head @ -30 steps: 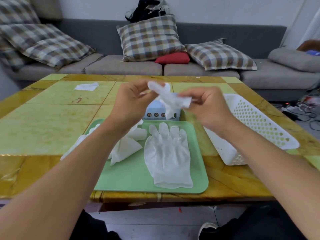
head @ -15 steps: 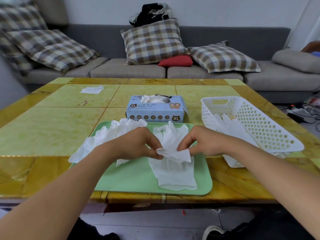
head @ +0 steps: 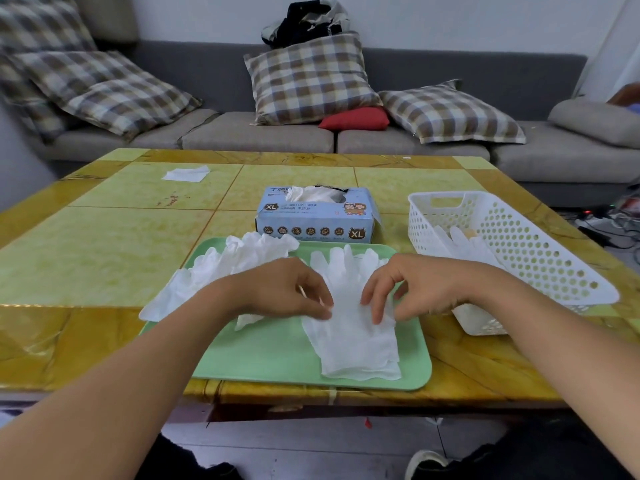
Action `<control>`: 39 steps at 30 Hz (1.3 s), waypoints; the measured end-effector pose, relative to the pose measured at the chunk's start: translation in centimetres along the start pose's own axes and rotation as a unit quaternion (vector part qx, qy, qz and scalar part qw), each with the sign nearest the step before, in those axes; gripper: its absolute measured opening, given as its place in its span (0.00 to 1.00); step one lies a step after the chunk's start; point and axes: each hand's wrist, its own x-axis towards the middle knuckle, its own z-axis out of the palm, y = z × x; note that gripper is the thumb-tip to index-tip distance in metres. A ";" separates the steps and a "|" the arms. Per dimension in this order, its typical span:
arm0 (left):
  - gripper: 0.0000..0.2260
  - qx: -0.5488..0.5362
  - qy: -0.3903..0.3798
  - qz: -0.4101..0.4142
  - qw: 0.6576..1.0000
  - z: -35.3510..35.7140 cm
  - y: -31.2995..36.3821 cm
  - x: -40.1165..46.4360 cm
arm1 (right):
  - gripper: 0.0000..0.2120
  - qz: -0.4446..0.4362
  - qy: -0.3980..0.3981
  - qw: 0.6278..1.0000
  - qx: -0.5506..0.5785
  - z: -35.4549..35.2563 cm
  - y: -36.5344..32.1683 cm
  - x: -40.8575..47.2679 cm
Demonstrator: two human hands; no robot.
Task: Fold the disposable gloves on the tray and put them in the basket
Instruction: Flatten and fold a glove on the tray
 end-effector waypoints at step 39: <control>0.05 0.067 0.158 -0.153 0.973 0.9 -2.0 3.1 | 0.12 0.202 0.364 0.905 0.094 0.6 1.8 11.4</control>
